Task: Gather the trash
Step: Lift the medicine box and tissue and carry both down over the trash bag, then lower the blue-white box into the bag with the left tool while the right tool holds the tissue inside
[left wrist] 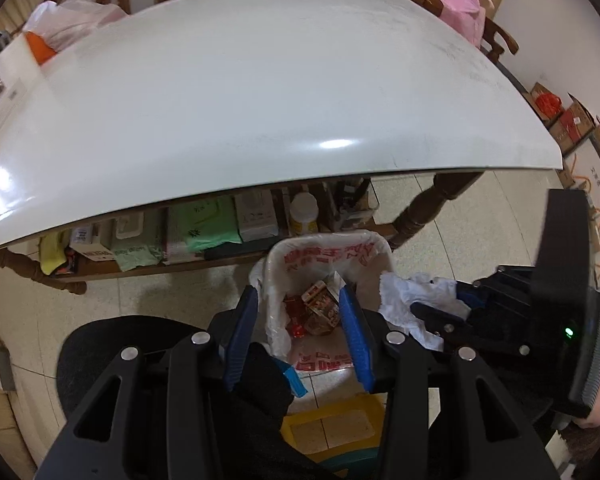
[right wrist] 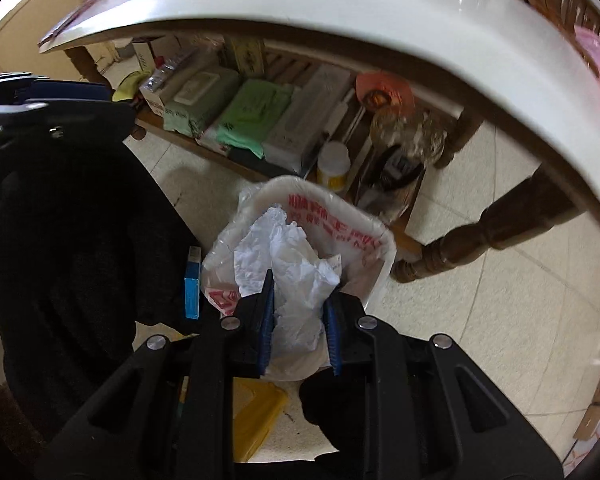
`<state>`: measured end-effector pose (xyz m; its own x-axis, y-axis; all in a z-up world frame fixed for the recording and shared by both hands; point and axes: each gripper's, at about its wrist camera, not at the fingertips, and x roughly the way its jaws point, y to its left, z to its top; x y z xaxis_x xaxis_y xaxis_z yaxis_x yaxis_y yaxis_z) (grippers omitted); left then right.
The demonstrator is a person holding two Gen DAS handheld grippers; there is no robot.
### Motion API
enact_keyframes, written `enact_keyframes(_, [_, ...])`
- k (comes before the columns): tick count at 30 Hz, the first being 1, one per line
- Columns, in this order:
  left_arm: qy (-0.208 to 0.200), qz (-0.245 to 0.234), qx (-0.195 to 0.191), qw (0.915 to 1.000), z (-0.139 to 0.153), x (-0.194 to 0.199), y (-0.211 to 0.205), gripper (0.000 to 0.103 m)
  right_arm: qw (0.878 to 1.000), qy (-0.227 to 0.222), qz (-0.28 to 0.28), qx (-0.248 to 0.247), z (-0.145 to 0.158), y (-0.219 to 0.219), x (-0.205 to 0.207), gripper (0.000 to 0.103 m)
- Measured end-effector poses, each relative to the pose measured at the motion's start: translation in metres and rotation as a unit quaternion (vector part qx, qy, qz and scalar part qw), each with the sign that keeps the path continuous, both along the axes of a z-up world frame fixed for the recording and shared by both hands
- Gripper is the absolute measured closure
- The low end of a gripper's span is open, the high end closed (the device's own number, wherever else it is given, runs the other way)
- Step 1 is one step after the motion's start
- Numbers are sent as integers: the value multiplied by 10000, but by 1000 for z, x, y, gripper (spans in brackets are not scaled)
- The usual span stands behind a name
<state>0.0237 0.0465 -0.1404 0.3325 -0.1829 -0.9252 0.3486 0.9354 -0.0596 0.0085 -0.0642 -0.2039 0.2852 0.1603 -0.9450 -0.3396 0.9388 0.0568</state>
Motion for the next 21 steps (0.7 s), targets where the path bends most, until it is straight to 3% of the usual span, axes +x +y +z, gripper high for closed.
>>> enact_keyframes(21, [357,-203,317,9987,-33,11,-5,60,9989,460,77,-31,-44,-2,16,81])
